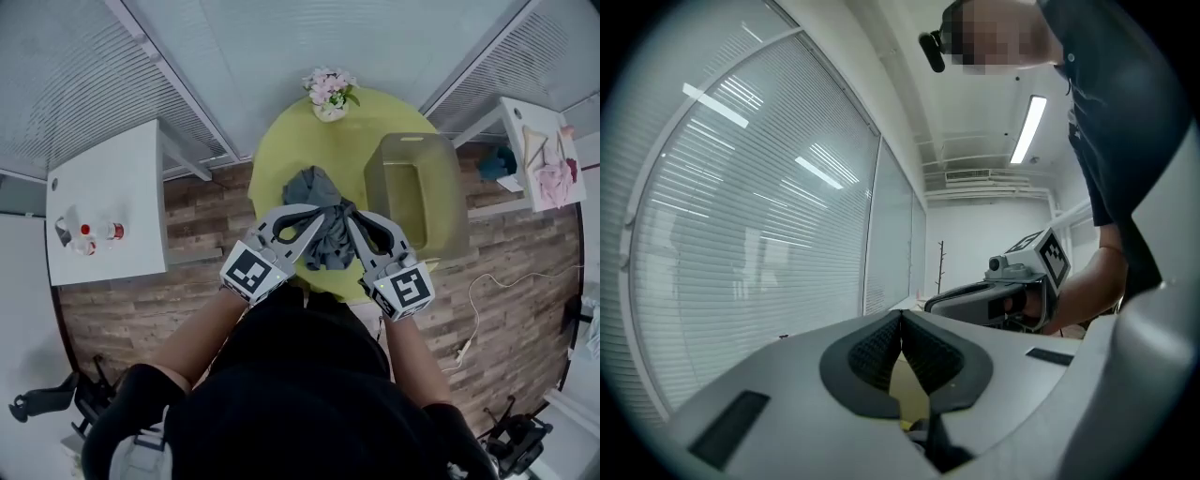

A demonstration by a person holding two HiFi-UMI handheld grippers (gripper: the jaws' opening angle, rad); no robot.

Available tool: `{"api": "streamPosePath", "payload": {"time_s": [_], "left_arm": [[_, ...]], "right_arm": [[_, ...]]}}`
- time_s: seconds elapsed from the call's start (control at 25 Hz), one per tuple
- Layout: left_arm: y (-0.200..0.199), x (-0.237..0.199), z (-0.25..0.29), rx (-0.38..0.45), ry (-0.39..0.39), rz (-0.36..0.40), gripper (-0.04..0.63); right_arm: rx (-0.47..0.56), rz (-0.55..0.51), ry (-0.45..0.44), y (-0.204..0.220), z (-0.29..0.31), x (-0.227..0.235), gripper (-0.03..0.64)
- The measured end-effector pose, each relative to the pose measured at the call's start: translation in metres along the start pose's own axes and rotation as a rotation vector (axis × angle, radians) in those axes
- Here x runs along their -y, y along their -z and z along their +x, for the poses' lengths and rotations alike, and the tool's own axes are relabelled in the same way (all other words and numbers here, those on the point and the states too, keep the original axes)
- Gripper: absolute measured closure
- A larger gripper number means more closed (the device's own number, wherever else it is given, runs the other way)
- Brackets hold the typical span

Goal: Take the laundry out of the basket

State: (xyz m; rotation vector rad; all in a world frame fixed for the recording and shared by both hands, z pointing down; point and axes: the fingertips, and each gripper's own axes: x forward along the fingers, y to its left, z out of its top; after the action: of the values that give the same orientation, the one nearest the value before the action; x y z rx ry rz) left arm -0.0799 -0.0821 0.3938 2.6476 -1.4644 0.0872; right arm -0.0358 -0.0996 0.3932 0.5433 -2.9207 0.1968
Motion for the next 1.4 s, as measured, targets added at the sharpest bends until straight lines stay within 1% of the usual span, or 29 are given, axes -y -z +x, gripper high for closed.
{"api": "streamPosePath", "payload": {"time_s": [0.12, 0.36, 0.48, 0.8, 0.92, 1.04, 1.4], "left_arm": [[-0.008, 0.003, 0.001, 0.008, -0.005, 0.009, 0.585], [-0.021, 0.008, 0.003, 0.008, -0.003, 0.025, 0.585], [-0.028, 0.007, 0.005, 0.023, -0.009, 0.014, 0.586], [-0.038, 0.012, 0.009, 0.036, -0.002, 0.042, 0.586], [-0.042, 0.013, 0.009, 0.053, -0.005, 0.033, 0.586], [-0.044, 0.013, 0.01, 0.054, -0.003, 0.027, 0.586], [-0.04, 0.015, 0.014, 0.043, -0.006, 0.028, 0.584]], "right_arm": [[0.064, -0.02, -0.005, -0.016, -0.007, -0.002, 0.594], [0.132, -0.039, -0.03, -0.038, -0.014, -0.005, 0.594], [0.135, -0.059, -0.03, -0.046, -0.015, -0.004, 0.594], [0.158, -0.082, -0.035, -0.052, -0.017, -0.004, 0.594], [0.153, -0.087, -0.031, -0.051, -0.018, -0.004, 0.594], [0.147, -0.075, -0.028, -0.049, -0.018, -0.002, 0.594], [0.15, -0.084, -0.017, -0.048, -0.022, 0.003, 0.594]]}}
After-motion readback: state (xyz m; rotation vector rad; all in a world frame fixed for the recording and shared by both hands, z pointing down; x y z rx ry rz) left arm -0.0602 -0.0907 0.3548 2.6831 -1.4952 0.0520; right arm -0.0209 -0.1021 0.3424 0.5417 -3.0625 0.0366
